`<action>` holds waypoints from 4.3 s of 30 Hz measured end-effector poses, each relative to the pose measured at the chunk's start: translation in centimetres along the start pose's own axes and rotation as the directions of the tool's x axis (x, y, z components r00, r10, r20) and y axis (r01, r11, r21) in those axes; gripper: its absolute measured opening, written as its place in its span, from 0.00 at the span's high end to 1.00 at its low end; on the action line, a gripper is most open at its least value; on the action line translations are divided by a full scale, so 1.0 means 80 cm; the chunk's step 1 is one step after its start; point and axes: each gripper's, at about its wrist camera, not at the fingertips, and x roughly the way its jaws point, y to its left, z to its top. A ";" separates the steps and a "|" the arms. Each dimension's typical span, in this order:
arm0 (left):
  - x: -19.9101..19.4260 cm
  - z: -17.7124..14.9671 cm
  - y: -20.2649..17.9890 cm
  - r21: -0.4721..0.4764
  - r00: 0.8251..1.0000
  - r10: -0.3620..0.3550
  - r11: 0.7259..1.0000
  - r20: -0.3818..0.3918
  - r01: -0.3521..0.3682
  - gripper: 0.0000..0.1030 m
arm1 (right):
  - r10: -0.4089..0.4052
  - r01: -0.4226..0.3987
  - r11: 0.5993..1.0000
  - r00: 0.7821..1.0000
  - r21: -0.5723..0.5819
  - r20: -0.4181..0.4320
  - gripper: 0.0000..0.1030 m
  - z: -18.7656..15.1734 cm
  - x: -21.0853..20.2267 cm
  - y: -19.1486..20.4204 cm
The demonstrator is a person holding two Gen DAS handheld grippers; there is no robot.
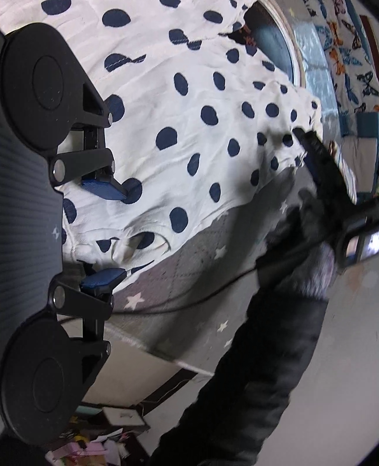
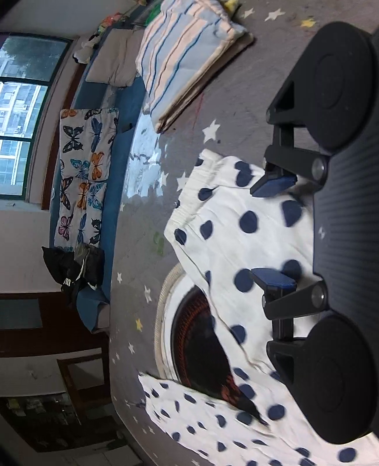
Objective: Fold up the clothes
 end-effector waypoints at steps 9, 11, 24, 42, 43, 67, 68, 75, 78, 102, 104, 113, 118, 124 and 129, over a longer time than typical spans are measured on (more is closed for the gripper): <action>-0.004 0.001 0.010 0.000 0.997 -0.070 0.998 -0.020 0.070 0.46 | -0.036 0.035 0.997 0.999 0.070 0.016 0.39 0.022 0.048 -0.029; -0.005 0.002 0.014 -0.008 0.996 -0.082 0.997 -0.019 0.082 0.45 | -0.050 0.048 0.996 0.999 0.077 0.020 0.38 0.026 0.052 -0.034; -0.010 0.001 0.013 -0.019 0.999 -0.043 0.999 0.026 0.043 0.32 | -0.092 0.089 0.995 0.995 0.053 0.048 0.23 0.014 0.007 -0.032; -0.034 -0.009 0.003 0.002 0.992 0.057 0.998 0.110 -0.057 0.07 | -0.118 0.115 0.992 0.991 0.055 0.065 0.00 -0.046 -0.050 -0.015; -0.035 -0.009 0.002 0.002 0.991 0.060 0.998 0.116 -0.060 0.05 | -0.116 0.112 0.992 0.991 0.063 0.060 0.00 -0.052 -0.054 -0.017; -0.045 0.000 -0.025 -0.023 0.935 0.281 0.959 0.218 -0.283 0.00 | -0.103 0.093 0.984 0.993 0.154 0.053 0.00 -0.107 -0.062 -0.031; -0.042 -0.004 -0.029 -0.010 0.938 0.276 0.960 0.212 -0.280 0.00 | -0.093 0.085 0.985 0.994 0.152 0.050 0.00 -0.106 -0.063 -0.033; -0.033 -0.022 -0.054 0.052 0.955 0.242 0.966 0.173 -0.254 0.21 | -0.081 0.072 0.983 0.996 0.170 0.047 0.12 -0.081 -0.060 -0.047; -0.028 -0.027 -0.062 0.080 0.962 0.226 0.968 0.152 -0.240 0.35 | -0.080 0.071 0.983 0.996 0.168 0.045 0.19 -0.065 -0.054 -0.051; -0.035 -0.030 -0.048 0.123 0.983 0.128 0.982 0.131 -0.144 0.86 | -0.076 0.065 0.966 0.996 0.249 0.035 0.82 0.008 0.036 -0.080; -0.044 -0.030 -0.044 0.103 0.983 0.119 0.986 0.143 -0.134 0.86 | -0.067 0.054 0.963 0.997 0.262 0.038 0.92 0.011 0.040 -0.083; -0.077 -0.038 -0.037 0.030 0.983 0.005 0.999 0.184 -0.011 0.87 | -0.132 0.107 0.948 0.989 0.300 0.064 0.97 0.013 0.004 -0.102; -0.091 -0.045 -0.035 0.023 0.972 -0.042 0.999 0.231 0.038 0.87 | -0.210 0.184 0.942 0.976 0.280 0.063 0.99 0.017 -0.035 -0.112; -0.114 -0.063 -0.011 -0.040 0.964 -0.007 0.999 0.267 0.019 0.87 | -0.202 0.183 0.954 0.978 0.238 0.057 0.99 0.039 -0.048 -0.088; -0.132 -0.070 0.007 -0.088 0.953 0.023 0.996 0.301 0.003 0.87 | -0.184 0.182 0.955 0.983 0.235 -0.014 0.87 0.032 -0.022 -0.067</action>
